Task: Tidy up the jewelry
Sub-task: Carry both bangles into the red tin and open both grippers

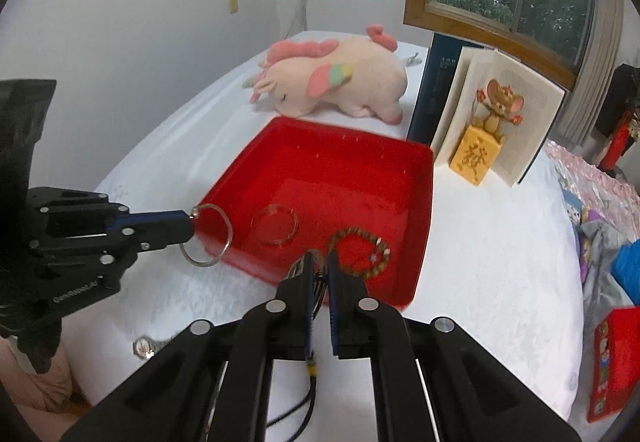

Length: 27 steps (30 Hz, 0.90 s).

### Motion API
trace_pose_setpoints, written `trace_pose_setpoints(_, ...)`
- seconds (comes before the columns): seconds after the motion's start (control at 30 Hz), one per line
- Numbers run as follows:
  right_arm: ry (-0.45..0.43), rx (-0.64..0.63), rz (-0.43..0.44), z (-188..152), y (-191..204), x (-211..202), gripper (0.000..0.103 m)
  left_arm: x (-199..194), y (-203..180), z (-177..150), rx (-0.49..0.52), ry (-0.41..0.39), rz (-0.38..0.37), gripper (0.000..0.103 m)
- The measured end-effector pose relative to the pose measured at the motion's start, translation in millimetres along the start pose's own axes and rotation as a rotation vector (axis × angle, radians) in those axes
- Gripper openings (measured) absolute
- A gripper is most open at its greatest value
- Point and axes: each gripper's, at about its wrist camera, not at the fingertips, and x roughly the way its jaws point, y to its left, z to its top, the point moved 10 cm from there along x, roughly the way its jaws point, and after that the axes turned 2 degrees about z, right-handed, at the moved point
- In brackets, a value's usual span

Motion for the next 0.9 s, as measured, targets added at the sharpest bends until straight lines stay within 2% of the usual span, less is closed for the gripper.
trace_pose_setpoints(0.23, 0.039, 0.032, -0.003, 26, -17, 45, 0.006, 41, 14, 25, -0.032, 0.038, -0.003, 0.001)
trace_pose_setpoints(0.57, 0.118, 0.075, 0.001, 29, -37, 122, 0.006, 103, 33, 35, -0.067, 0.094, -0.002, 0.001)
trace_pose_setpoints(0.9, 0.162, 0.097, -0.012, 23, -48, 151, 0.006, 137, 51, 37, -0.104, 0.137, 0.002, 0.001)
